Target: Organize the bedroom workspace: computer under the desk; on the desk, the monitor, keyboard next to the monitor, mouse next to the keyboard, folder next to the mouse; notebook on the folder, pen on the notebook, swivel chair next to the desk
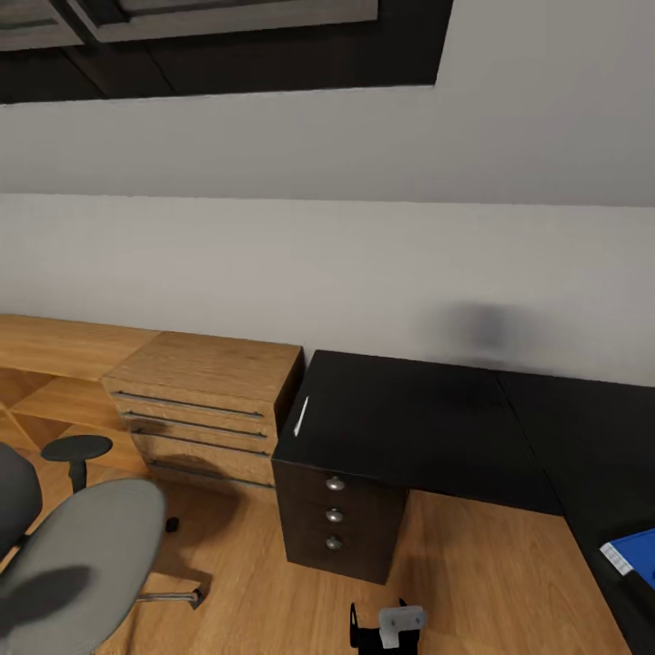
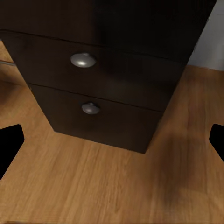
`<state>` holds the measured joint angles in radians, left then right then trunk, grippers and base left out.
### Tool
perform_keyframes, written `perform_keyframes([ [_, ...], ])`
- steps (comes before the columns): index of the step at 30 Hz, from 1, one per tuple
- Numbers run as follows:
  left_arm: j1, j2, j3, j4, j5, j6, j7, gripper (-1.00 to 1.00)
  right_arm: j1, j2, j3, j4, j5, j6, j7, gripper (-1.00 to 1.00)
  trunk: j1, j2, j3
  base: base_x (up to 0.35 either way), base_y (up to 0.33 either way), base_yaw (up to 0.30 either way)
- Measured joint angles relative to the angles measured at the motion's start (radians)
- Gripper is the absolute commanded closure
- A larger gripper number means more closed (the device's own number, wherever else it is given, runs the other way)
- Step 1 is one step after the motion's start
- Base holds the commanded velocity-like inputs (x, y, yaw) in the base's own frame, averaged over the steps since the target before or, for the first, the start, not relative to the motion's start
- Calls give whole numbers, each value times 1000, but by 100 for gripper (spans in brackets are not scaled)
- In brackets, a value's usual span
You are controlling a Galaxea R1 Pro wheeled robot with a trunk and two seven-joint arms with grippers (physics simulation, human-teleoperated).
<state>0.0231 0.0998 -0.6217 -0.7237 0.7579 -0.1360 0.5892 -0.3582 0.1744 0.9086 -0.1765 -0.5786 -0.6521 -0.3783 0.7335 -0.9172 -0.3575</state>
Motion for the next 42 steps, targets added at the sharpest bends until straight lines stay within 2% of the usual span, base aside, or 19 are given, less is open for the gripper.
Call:
perform_keyframes([
  [10, 0, 0, 0, -1, -2, -1, 0, -100, 0, 0, 0, 0, 0, 0, 0, -100, 0, 0, -7, 0, 0, 257],
  [14, 0, -3, -1, -2, -27, -2, 0, -100, 0, 0, 2, -4, 2, 0, 0, -100, 0, 0, -8, 0, 0, 79],
  [18, 0, -20, -3, -23, -66, -39, 0, -100, 0, 0, 4, -15, 12, -1, 1, -100, 0, 0, -8, 0, 0, 23],
  [20, 0, -24, -4, -94, -88, -57, 2, -100, 0, 0, 2, -63, 16, 4, 1, -100, 0, 0, -8, 0, 0, 7],
  [22, 0, -25, -5, -169, -112, -43, 4, -100, -1, -1, 0, -129, 18, 12, -3, -100, 0, 0, -8, 0, 0, 3],
  [23, 0, -25, -3, -250, -137, 23, 7, -100, -8, -3, -3, -184, 20, 32, -8, -100, 0, 0, -8, 0, 0, 2],
  [25, 0, -25, 0, -351, -154, 114, 10, -100, -22, -6, -7, -240, 19, 69, -16, -100, 0, 0, -8, 0, 0, 1],
  [26, -1, -25, 7, -436, -163, 191, 13, -100, -44, -8, -8, -284, 22, 114, -24, -100, 0, 0, -8, 0, 0, 0],
  [27, 0, -42, 45, -573, -176, 313, 16, -100, -101, -14, -15, -346, 23, 225, -42, -100, 0, 0, -8, 0, 0, 0],
  [28, 0, -52, 62, -631, -180, 352, 18, -100, -143, -17, -18, -364, 24, 268, -47, -100, 0, 0, -8, 0, 0, 0],
  [29, -3, -76, 99, -685, -185, 416, 25, -100, -182, -21, -29, -386, 24, 339, -54, -100, 0, 0, -8, 0, 0, 0],
  [31, -17, -105, 140, -724, -188, 482, 37, -100, -227, -24, -45, -402, 23, 406, -58, -100, 0, 0, -8, 0, 0, 0],
  [32, -41, -132, 183, -746, -191, 545, 47, -100, -264, -27, -65, -413, 23, 468, -60, -100, 0, 0, -8, 0, 0, 0],
  [34, -72, -154, 223, -760, -191, 605, 56, -100, -306, -29, -95, -420, 21, 529, -58, -100, 0, 0, -8, 0, 0, 0],
  [35, -98, -167, 258, -765, -193, 652, 61, -100, -342, -30, -130, -424, 21, 586, -56, -100, 0, 0, -8, 0, 0, 0],
  [39, -143, -184, 354, -771, -197, 722, 63, -100, -414, -32, -237, -426, 13, 698, -36, -100, 0, 0, -8, 0, 0, 0],
  [42, -151, -186, 391, -773, -198, 733, 60, -100, -427, -33, -265, -425, 11, 724, -20, -100, 0, 0, -8, 0, 0, 0],
])
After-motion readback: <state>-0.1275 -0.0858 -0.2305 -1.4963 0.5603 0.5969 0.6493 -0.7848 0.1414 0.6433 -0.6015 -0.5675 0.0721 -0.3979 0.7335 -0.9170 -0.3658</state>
